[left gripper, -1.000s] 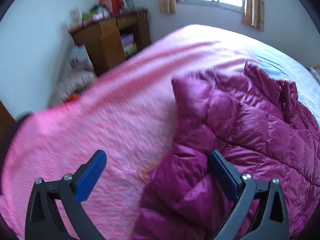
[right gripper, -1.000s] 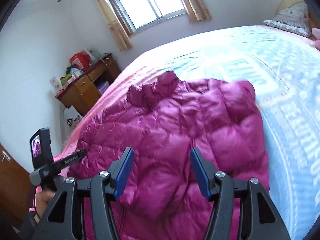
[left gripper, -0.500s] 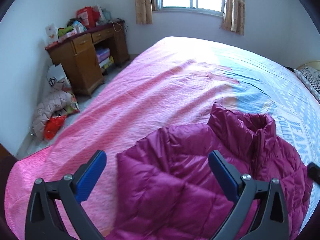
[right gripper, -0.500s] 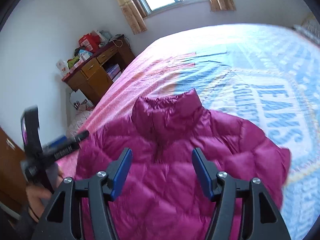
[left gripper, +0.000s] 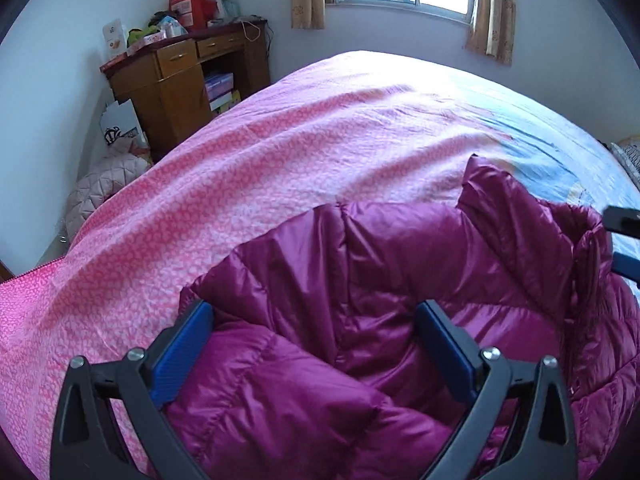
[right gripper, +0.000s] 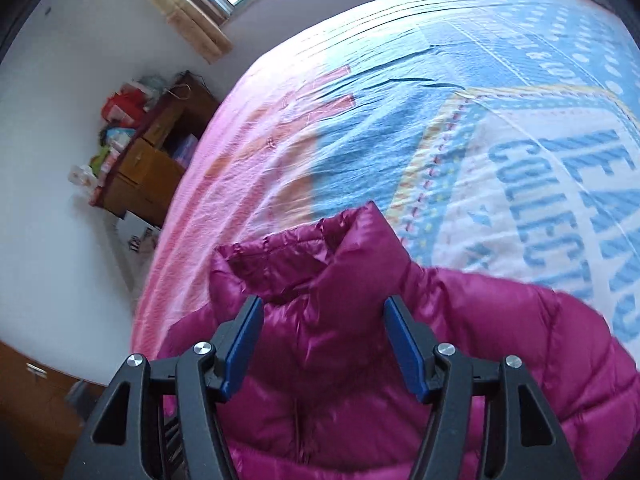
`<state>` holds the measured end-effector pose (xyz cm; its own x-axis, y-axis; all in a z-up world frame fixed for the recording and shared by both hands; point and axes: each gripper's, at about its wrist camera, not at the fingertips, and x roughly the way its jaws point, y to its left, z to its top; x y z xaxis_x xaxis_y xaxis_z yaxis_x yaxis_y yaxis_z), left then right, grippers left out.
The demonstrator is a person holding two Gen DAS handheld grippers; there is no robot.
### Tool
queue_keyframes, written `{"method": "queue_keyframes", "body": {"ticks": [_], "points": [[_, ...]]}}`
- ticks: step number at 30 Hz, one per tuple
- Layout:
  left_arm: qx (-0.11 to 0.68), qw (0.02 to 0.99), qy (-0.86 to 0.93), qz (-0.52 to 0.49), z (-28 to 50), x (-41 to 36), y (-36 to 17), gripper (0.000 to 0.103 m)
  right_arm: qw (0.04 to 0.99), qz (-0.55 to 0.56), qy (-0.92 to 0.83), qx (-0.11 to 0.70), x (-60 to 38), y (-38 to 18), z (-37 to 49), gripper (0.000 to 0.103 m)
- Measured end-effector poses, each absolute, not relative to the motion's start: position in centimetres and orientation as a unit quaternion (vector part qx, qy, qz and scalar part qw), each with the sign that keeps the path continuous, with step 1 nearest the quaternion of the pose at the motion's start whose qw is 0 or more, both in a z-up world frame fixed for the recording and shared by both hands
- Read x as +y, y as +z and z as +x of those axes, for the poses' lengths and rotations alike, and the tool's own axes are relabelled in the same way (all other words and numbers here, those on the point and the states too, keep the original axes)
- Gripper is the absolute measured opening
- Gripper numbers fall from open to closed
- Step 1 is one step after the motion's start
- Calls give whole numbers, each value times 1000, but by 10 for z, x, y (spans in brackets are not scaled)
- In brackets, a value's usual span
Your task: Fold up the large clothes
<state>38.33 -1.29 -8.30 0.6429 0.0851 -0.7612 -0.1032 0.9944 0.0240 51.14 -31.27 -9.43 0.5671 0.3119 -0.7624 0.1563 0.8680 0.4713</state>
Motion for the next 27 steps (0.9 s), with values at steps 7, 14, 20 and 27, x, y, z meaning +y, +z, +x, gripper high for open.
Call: {"method": "queue_keyframes", "body": {"ticks": [7,14,20,27], "points": [[433,900,59,14,385,-21,-87,103,840,228,11,491,-301,-121,532,70],[436,898,57,11,388,-18,-88,103,856,238,35,458,-331,-99,507,28],[435,899,56,9,388,-18,-89,103,866,196,9,459,-345,-86,487,26],[434,899,54,6,390,-18,-90,103,831,274,10,485,-380,-114,472,26]]}}
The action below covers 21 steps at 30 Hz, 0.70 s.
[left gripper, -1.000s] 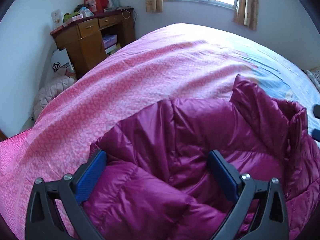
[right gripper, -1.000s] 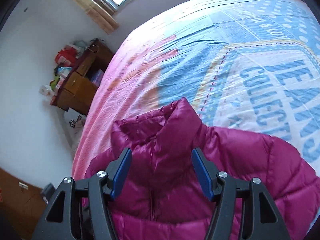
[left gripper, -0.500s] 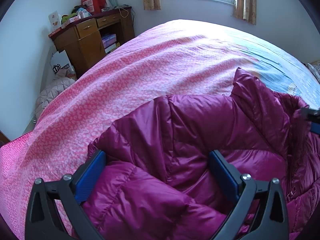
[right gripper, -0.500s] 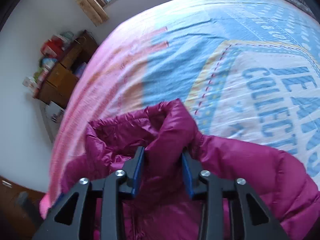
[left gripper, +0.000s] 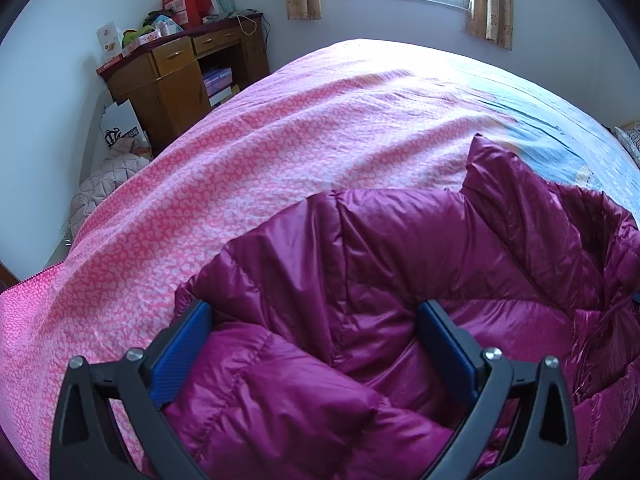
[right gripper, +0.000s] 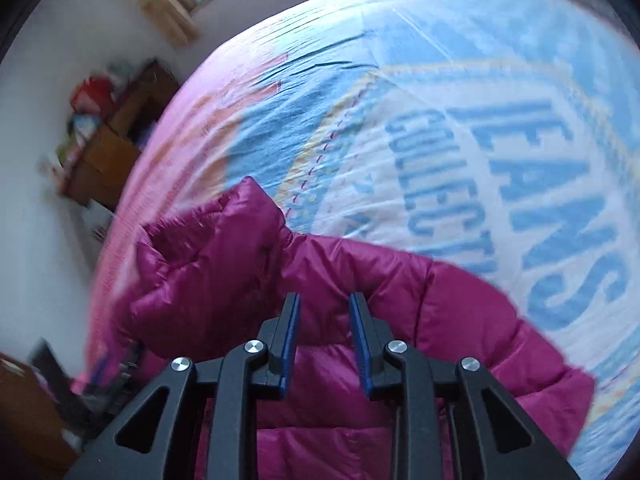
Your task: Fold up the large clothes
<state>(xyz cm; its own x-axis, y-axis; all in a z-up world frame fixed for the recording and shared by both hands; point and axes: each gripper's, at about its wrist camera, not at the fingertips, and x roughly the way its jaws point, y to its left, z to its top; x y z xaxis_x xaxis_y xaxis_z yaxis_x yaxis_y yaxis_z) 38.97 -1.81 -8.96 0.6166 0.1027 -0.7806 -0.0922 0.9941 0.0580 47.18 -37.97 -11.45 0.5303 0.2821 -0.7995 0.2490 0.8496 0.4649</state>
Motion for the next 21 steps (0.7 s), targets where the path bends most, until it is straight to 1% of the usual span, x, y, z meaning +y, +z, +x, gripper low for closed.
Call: {"method": "queue_keyframes", "body": {"ticks": [1,2,3,4,5,7,11,12,13,14,15,16,21], "points": [[434,899,54,5,389,-17,-90,103,826,306,17,473,-385,-114,468,27],[434,899,54,4,389,-17,-90,103,823,337,24,457,-390,-111,466,34],[433,900,54,5,389,-17,-90,103,825,347,32,445,-390,-105,467,58],[434,899,54,6,389,-17,-90,103,832,345,42,433,-388,-98,469,75],[433,900,54,6,389,-16,-89,103,843,328,50,423,-379,-86,473,99],[433,900,55,5,389,-16,-89,103,855,295,56,423,-362,-74,482,101],[433,900,54,4,388,-16,-89,103,848,207,19,487,-314,-79,514,101],[433,900,53,3,389,-16,-89,103,848,186,13,496,-306,-83,518,100],[433,900,53,1,388,-15,-89,103,848,167,9,502,-299,-88,521,98],[433,900,52,-1,389,-14,-89,103,850,153,10,505,-295,-93,518,74],[433,900,51,-2,388,-14,-89,103,850,146,13,506,-294,-95,517,37],[433,900,51,-3,388,-13,-89,103,849,138,11,509,-295,-96,515,27],[433,900,50,-5,390,-14,-89,103,858,111,6,501,-317,-89,488,22]]}}
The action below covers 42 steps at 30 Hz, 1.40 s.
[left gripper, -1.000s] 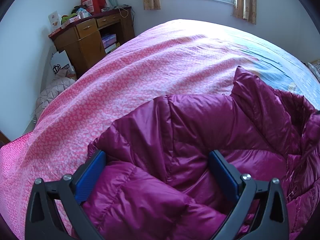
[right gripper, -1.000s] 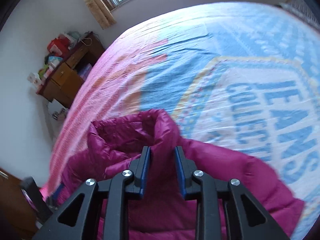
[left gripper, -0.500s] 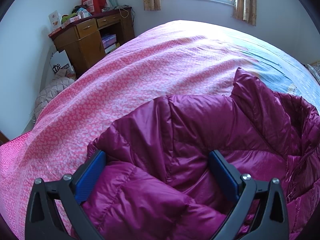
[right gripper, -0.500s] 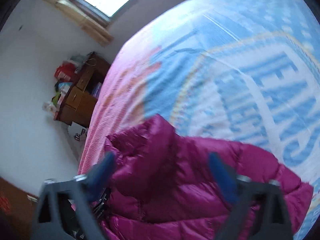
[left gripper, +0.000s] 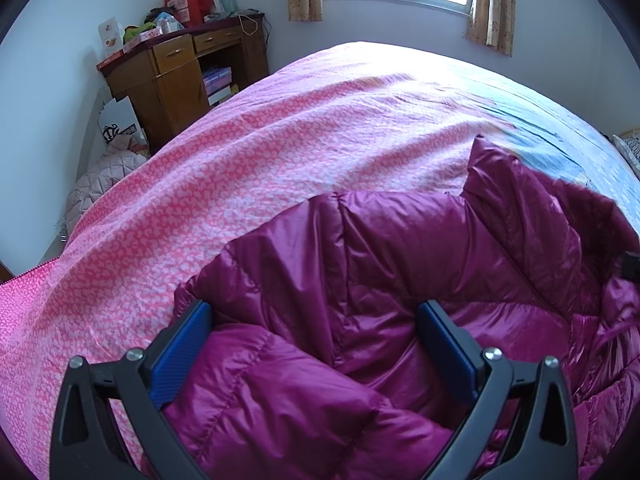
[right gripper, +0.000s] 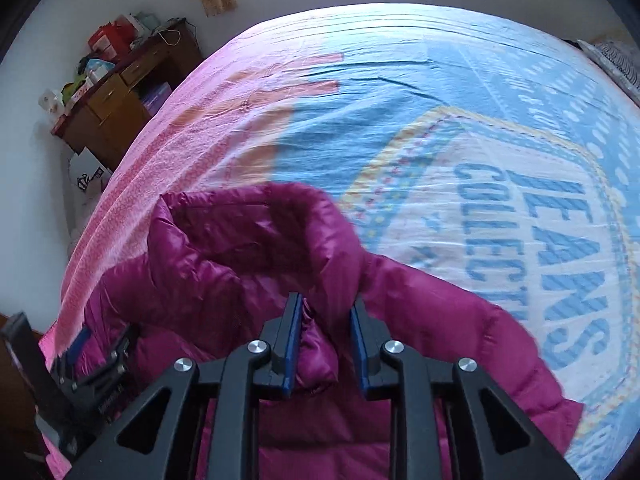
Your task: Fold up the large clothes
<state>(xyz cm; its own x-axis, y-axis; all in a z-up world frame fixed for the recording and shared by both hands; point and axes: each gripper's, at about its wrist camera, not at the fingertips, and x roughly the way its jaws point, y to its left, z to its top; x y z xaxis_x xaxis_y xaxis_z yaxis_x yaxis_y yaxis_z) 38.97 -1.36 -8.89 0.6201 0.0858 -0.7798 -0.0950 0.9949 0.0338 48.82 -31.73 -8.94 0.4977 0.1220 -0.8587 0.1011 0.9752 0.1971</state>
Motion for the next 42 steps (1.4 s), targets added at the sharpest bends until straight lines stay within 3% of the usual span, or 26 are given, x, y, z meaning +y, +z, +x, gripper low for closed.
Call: {"method": "queue_keyframes", "body": {"ticks": [2,6,12,13,14,15,16,17,20,22,24,28,38,42], "points": [[433,900,50,-6,390,-13,-89,103,864,110,-3,491,-333,-86,473,15],[433,900,50,-6,390,-14,-89,103,857,115,-26,501,-355,-120,459,14],[433,900,52,-2,390,-14,-89,103,878,247,10,410,-384,-119,436,15],[433,900,53,-2,390,-14,-89,103,874,271,25,402,-387,-114,438,20],[433,900,53,-1,390,-14,-89,103,871,290,39,395,-388,-107,442,44],[434,900,53,-1,390,-14,-89,103,871,299,50,386,-387,-100,446,79],[433,900,53,-1,390,-14,-89,103,874,302,58,376,-383,-93,452,92],[433,900,53,-2,390,-14,-89,103,879,299,64,367,-375,-85,458,97],[434,900,53,-2,390,-14,-89,103,879,259,72,394,-344,-79,480,97],[434,900,53,-2,390,-14,-90,103,878,200,68,429,-322,-83,492,89],[434,900,52,-2,391,-15,-90,103,869,143,56,470,-305,-96,498,16],[434,899,53,-1,390,-15,-90,103,876,80,30,474,-303,-108,478,16],[390,919,-48,7,386,-48,-43,103,903,129,52,406,-328,-136,451,16],[463,882,-90,-14,428,-89,-32,103,902,147,60,401,-334,-137,450,16]]}}
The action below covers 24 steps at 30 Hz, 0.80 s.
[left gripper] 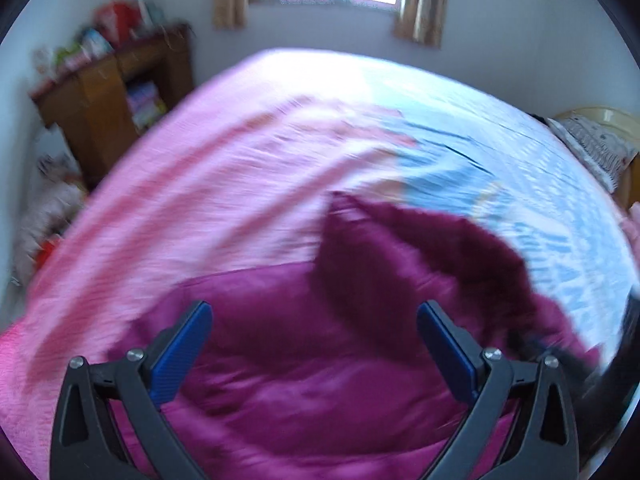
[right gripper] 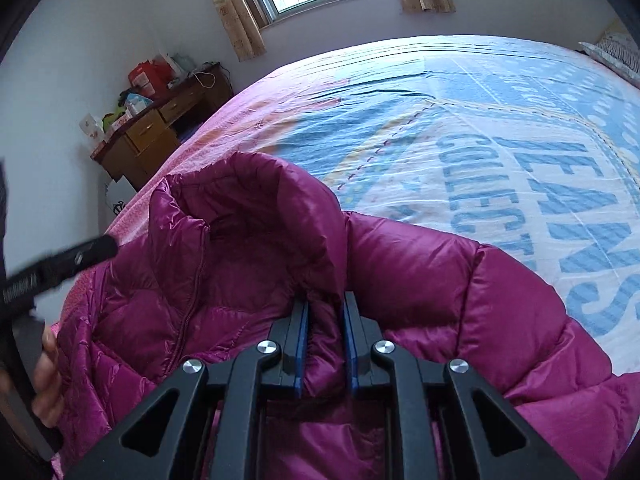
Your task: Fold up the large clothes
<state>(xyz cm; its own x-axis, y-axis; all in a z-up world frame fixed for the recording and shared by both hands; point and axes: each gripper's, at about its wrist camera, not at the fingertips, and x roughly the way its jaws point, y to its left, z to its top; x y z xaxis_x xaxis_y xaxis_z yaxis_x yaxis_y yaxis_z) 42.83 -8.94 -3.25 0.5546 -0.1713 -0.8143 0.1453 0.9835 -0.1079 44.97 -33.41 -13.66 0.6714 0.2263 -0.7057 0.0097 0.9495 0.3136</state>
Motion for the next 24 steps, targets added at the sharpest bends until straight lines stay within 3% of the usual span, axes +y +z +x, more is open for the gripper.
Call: {"method": "queue_keyframes", "body": {"ticks": [9,11,15,17,19,22,24], "points": [[538,840,-63,-3,467,-140,-58,98,900,167,72,395,-340,-140,440,16],[554,831,-54,-8,467,-138,-66,81,900,170,74,395,-346,-141,439,16],[549,834,-52,-11,462,-131,-67,60,900,171,74,394,-347,-141,438,16],[550,832,-66,-25,460,-125,-62,43,900,171,74,394,-347,-141,438,16],[548,832,-77,-40,457,-118,-57,36,900,171,73,394,-348,-141,437,16],[538,837,-92,-44,455,-115,-44,38,900,171,74,394,-348,-141,438,16],[541,834,-99,-50,457,-114,-39,61,900,170,73,394,-347,-141,438,16]]}}
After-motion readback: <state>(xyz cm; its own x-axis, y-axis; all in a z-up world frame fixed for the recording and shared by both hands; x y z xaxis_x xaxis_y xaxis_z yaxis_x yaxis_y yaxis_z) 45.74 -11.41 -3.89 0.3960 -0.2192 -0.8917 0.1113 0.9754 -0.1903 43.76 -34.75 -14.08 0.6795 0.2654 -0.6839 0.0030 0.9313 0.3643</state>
